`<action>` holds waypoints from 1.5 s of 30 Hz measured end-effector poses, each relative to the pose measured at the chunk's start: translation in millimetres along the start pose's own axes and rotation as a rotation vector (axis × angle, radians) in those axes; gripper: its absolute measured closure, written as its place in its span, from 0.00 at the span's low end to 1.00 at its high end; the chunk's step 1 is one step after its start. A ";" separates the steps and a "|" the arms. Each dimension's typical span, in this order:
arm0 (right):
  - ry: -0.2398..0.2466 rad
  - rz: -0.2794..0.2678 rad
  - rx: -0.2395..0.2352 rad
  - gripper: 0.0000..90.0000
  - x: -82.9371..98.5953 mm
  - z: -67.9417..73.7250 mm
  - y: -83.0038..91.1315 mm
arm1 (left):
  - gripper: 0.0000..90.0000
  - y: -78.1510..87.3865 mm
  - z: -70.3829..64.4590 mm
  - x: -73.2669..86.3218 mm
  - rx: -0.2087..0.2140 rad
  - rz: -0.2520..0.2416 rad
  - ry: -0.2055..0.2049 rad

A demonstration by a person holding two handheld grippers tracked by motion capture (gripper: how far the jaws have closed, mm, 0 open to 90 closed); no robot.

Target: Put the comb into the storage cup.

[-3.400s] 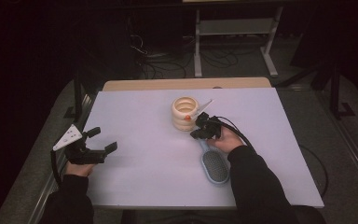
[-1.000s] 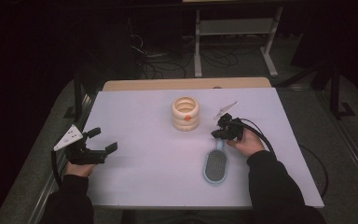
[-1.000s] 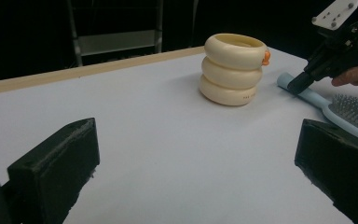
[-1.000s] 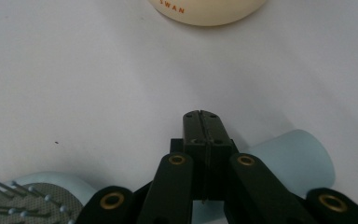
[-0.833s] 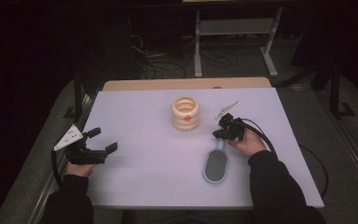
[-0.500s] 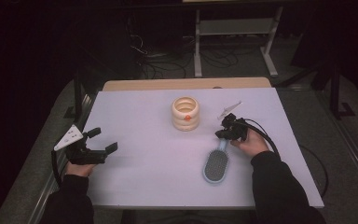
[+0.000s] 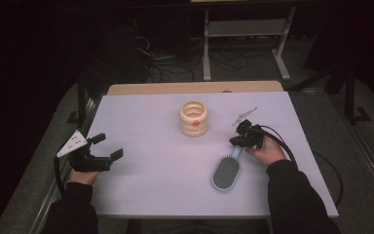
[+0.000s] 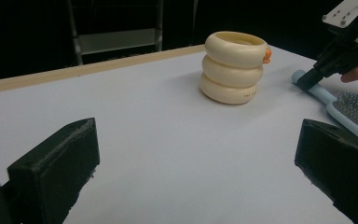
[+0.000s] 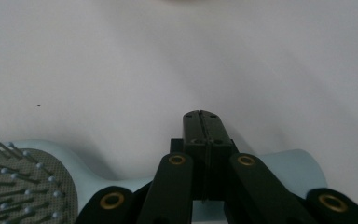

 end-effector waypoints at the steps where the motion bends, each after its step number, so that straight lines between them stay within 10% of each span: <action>1: 0.000 0.000 0.000 0.99 0.0 0.0 0.0 | 0.00 -0.1 -0.1 0.0 0.000 0.000 0.000; 45: -0.063 0.049 0.002 0.99 43.6 -13.9 23.3 | 0.00 -0.4 0.2 1.1 -0.001 0.007 -0.002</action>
Point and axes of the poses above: each handheld gripper's, and its own axes: y roughly backward along the jaws, x roughly out of its underside, z roughly to its left, the point moved 8 cm from there along -y, roughly forward along the jaws, and after that the axes turned 2 degrees about y, right-handed, at the moved point
